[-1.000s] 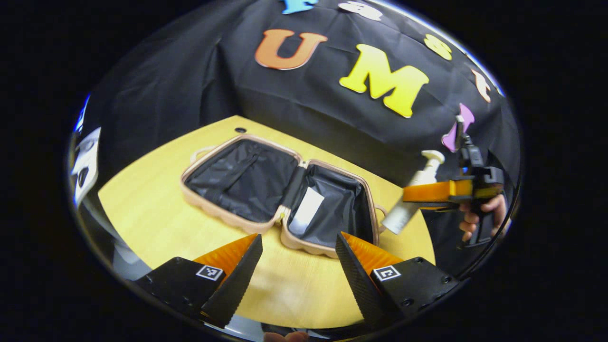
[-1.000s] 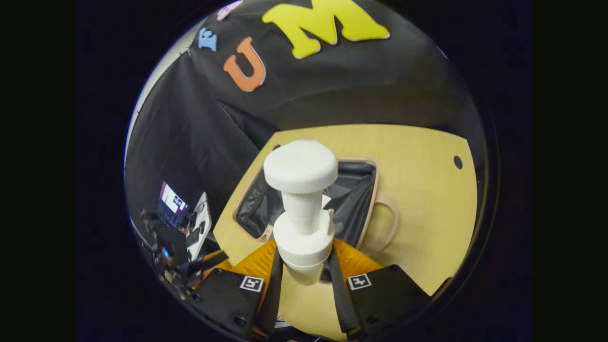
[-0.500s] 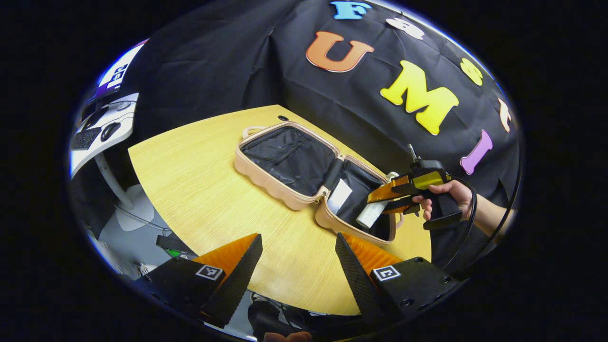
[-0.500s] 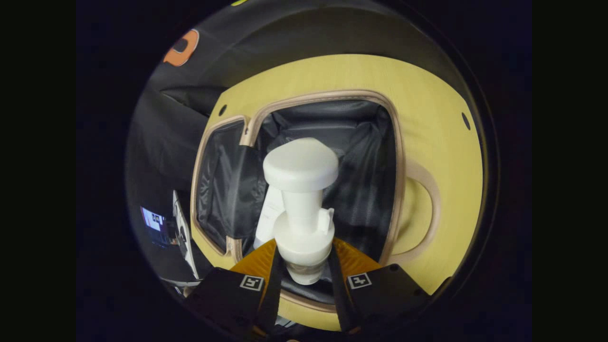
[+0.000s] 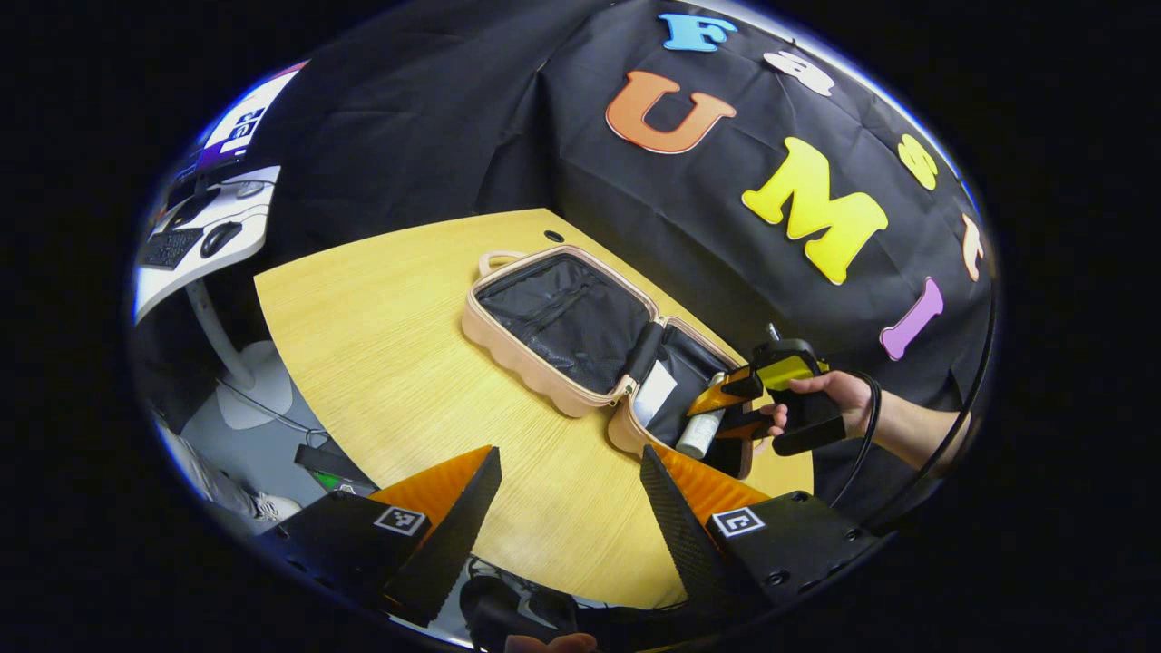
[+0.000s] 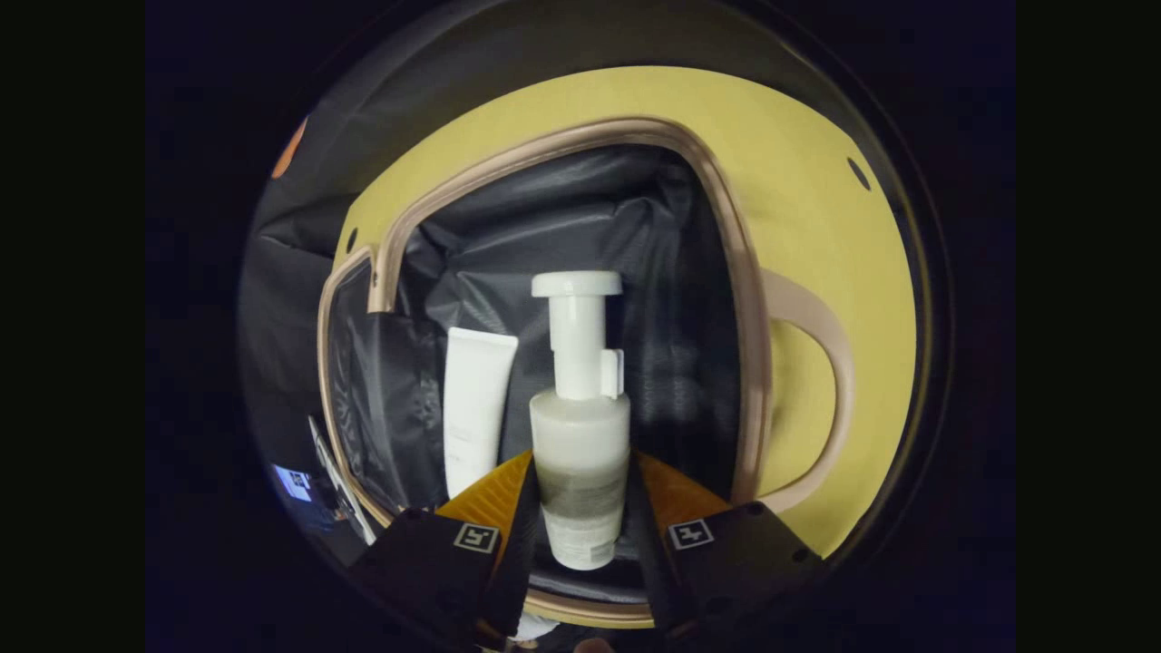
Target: First open the suitcase, pack the skin care products into it, and then close the suitcase.
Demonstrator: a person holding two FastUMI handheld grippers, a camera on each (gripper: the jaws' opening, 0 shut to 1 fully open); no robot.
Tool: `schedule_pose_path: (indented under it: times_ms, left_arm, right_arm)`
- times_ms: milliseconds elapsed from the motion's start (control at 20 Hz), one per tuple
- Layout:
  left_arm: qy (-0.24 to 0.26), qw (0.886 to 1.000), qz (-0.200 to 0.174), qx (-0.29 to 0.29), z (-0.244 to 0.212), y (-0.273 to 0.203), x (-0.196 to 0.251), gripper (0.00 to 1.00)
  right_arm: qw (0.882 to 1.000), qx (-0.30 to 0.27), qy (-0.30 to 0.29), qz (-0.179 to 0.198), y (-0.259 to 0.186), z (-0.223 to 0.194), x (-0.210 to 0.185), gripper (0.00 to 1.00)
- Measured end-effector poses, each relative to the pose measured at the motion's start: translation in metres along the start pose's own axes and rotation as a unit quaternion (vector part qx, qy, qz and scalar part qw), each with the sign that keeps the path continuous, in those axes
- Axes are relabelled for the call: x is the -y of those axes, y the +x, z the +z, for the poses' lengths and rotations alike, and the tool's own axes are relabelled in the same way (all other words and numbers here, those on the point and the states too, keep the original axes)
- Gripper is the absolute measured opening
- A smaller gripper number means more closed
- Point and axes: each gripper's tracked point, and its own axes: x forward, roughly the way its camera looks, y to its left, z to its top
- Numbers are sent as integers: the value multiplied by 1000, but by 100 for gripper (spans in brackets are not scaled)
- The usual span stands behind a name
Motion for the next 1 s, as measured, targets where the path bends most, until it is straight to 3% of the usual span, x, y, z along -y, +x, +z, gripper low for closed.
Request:
schedule_pose_path:
  times_ms: [250,400,450,500,550,600,800,900,950,1000]
  left_arm:
    - [-12,1000,1,5,11,4,-6,98]
    - [0,1000,-3,14,26,14,-19,98]
    - [-2,1000,-6,16,34,19,-25,98]
    - [-14,1000,-13,17,42,27,-30,98]
    - [-28,999,-20,21,47,37,-30,98]
    - [-37,999,-22,23,56,45,-36,98]
    - [-75,995,-49,47,106,88,-53,98]
    - [-110,991,-66,46,127,121,-63,97]
    - [-120,989,-72,41,134,135,-67,88]
    - [-134,987,-81,36,144,148,-69,97]
  right_arm:
    - [1000,15,-12,7,-11,-6,-8,54]
    - [996,61,-66,16,-44,-5,-12,66]
    - [992,83,-93,21,-58,-5,-13,74]
    - [987,107,-117,28,-73,-6,-14,70]
    - [981,131,-137,38,-90,-8,-15,74]
    - [974,156,-155,49,-108,-13,-13,70]
    - [946,237,-197,101,-176,-43,5,74]
    - [932,269,-220,99,-195,-65,30,74]
    - [928,279,-229,93,-202,-74,43,74]
    - [925,285,-234,89,-209,-84,56,74]
